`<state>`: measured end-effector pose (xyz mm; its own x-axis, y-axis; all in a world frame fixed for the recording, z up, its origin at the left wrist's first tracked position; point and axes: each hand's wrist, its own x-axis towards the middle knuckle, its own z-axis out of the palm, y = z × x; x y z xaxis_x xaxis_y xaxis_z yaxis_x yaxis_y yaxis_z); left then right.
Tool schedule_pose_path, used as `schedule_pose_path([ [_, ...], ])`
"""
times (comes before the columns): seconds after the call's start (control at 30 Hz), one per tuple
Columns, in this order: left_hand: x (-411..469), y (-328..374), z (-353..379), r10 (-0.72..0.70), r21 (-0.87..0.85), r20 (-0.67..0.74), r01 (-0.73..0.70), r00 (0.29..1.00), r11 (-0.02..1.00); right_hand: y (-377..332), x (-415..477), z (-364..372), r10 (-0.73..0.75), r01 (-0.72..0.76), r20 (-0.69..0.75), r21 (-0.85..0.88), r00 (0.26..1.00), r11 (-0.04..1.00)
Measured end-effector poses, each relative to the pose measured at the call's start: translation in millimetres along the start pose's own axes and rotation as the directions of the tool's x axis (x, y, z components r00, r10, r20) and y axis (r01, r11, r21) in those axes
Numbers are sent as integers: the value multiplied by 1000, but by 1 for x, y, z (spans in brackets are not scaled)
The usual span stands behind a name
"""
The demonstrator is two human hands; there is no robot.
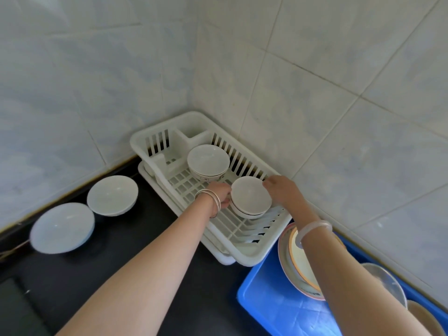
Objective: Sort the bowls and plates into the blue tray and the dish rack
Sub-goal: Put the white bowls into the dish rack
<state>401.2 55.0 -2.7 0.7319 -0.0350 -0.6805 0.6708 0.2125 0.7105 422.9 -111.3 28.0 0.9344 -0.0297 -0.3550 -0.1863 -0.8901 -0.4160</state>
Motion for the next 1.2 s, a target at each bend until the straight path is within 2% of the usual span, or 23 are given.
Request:
schedule_pose_path([
  [0.13, -27, 3, -38, 119, -45, -22, -120, 993, 992, -36, -35, 12, -117, 138, -117, 189, 986, 972],
  [0.2, -44, -7, -69, 236, -9, -67, -237, 969, 971, -62, -55, 26, -175, 200, -110, 289, 978, 936],
  [0.27, -62, -21, -104, 319, 26, -177, -320, 931, 947, -89, -73, 45, -240, 254, -84, 371, 967, 893],
  [0.37, -92, -48, -156, 401, 187, -409, -355, 820, 916, -128, -90, 84, -329, 306, -12, 399, 944, 865],
  [0.43, -107, -69, -189, 413, 288, -557, -299, 720, 910, -148, -91, 113, -338, 282, 69, 409, 939, 868],
  [0.57, -116, -100, -236, 285, 250, -792, -139, 540, 958, -174, -81, 168, -298, 243, 179, 274, 938, 930],
  [0.63, -115, -107, -249, 269, 229, -855, -142, 444, 963, -183, -71, 189, -269, 229, 194, 209, 943, 951],
  [0.7, -111, -111, -260, 214, 161, -891, -160, 401, 974, -192, -61, 206, -245, 204, 221, 193, 944, 960],
  [0.77, -103, -116, -268, 99, 31, -899, -163, 427, 986, -200, -51, 219, -221, 161, 237, 247, 946, 955],
  [0.83, -96, -116, -273, -39, -171, -862, -217, 505, 961, -205, -44, 230, -174, 76, 256, 352, 951, 933],
  [0.93, -93, -111, -278, -187, -533, -738, -389, 649, 751, -211, -37, 241, -107, -57, 307, 480, 946, 876],
  [1.0, -93, -108, -281, -206, -586, -716, -414, 667, 696, -215, -32, 245, -67, -155, 345, 575, 936, 803],
  [1.07, -95, -109, -284, -192, -559, -727, -406, 659, 723, -218, -30, 249, -37, -247, 379, 670, 925, 700],
  [1.13, -101, -110, -286, -180, -533, -737, -397, 651, 747, -219, -30, 251, -33, -271, 376, 723, 926, 635],
  [1.2, -109, -111, -291, -158, -524, -738, -410, 656, 746, -218, -31, 250, -44, -249, 355, 734, 934, 632],
])
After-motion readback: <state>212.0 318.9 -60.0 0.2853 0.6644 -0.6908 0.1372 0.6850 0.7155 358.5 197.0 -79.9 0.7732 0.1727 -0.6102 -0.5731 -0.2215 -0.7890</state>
